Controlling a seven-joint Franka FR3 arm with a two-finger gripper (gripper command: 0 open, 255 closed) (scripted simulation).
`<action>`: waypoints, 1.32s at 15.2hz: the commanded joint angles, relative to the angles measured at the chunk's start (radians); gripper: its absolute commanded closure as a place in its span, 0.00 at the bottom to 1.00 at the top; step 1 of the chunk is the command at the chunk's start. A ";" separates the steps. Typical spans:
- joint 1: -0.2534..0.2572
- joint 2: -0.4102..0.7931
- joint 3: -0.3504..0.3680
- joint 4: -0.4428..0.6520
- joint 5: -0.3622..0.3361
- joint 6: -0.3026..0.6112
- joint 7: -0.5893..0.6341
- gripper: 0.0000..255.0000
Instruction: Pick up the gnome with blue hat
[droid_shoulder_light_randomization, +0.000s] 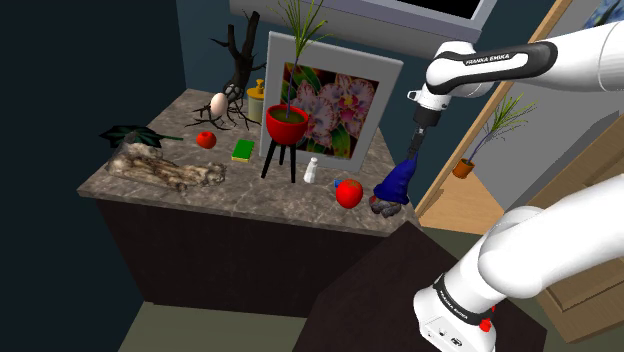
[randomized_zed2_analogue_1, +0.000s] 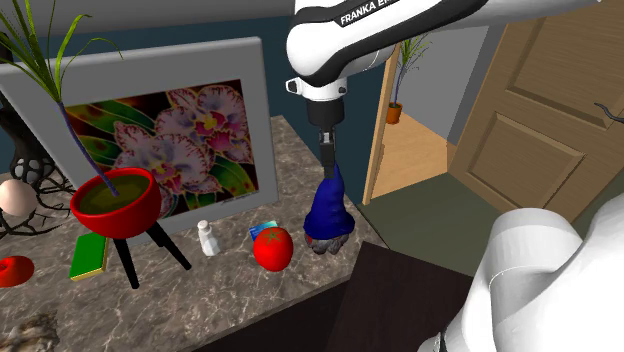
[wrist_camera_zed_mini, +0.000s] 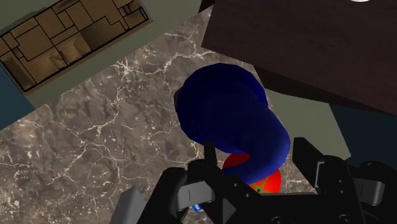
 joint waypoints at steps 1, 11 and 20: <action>0.000 0.001 0.000 -0.002 0.000 0.002 0.000 1.00; -0.001 -0.009 0.004 0.017 -0.001 -0.025 0.001 1.00; 0.001 -0.041 0.023 0.112 -0.001 -0.151 0.009 1.00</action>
